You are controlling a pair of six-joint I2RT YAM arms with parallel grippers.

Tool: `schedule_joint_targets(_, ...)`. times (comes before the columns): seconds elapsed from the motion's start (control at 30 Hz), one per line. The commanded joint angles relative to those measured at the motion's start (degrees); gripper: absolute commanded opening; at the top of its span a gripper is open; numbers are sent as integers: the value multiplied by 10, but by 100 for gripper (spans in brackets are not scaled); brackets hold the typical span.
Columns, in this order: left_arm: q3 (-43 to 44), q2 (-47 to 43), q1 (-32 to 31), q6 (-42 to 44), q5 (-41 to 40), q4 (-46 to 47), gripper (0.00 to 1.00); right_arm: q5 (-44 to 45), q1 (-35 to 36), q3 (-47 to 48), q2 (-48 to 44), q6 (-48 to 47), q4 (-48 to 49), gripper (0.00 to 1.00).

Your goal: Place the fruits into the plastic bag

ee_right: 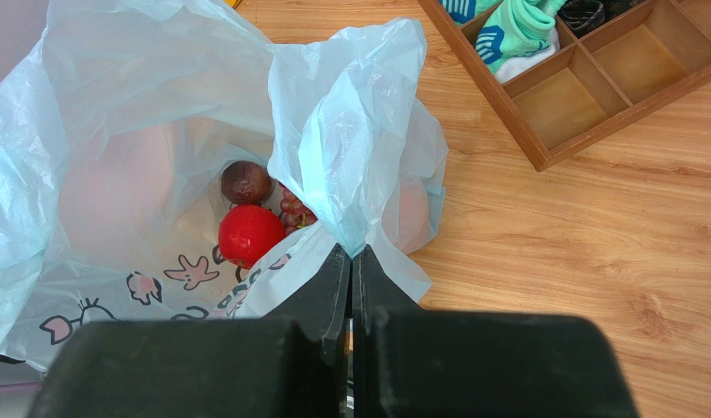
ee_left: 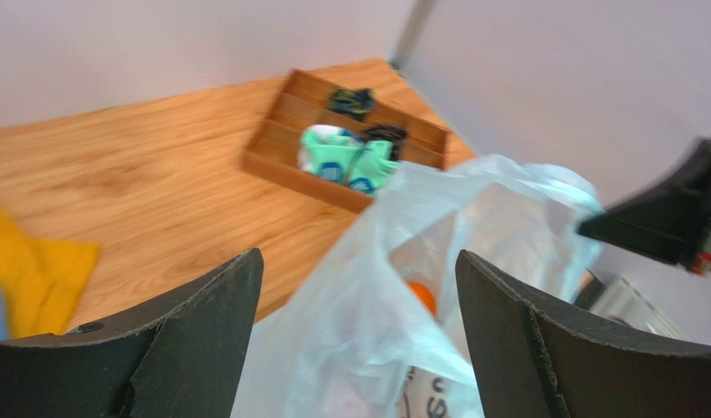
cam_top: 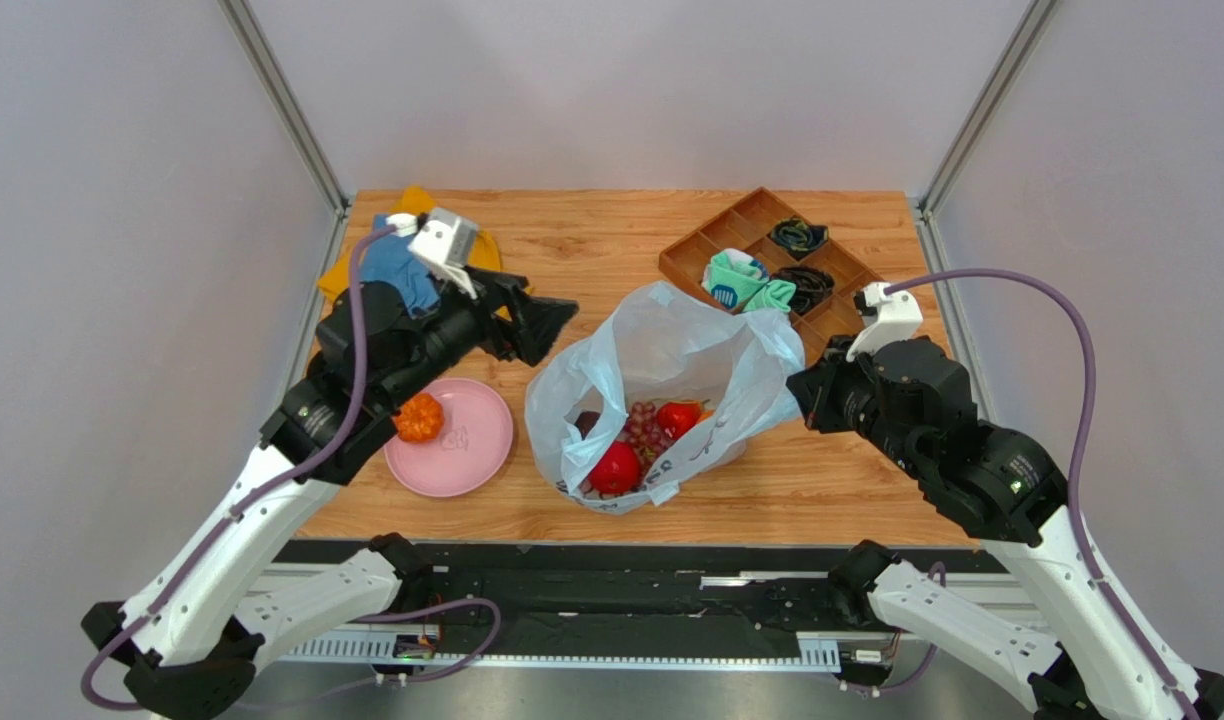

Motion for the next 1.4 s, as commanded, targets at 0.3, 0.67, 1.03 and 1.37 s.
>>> schedule_joint_targets(0.3,-99,-44,297,-45,-58,-182,94,-2,0,-7,-14,5,15,0)
schedule_joint_targets(0.67,-152,148,463,-29,23,-176,94,-5,-1,-8,-21,6,18,0)
schedule_joint_targets(1.03,-159,235,479,-19,-75,-235,93,-14,-1,-23,-38,-1,34,0)
schedule_joint_targets(1.37,-160,246,472,-26,-105,-255,93,-23,0,-19,-42,-7,35,0)
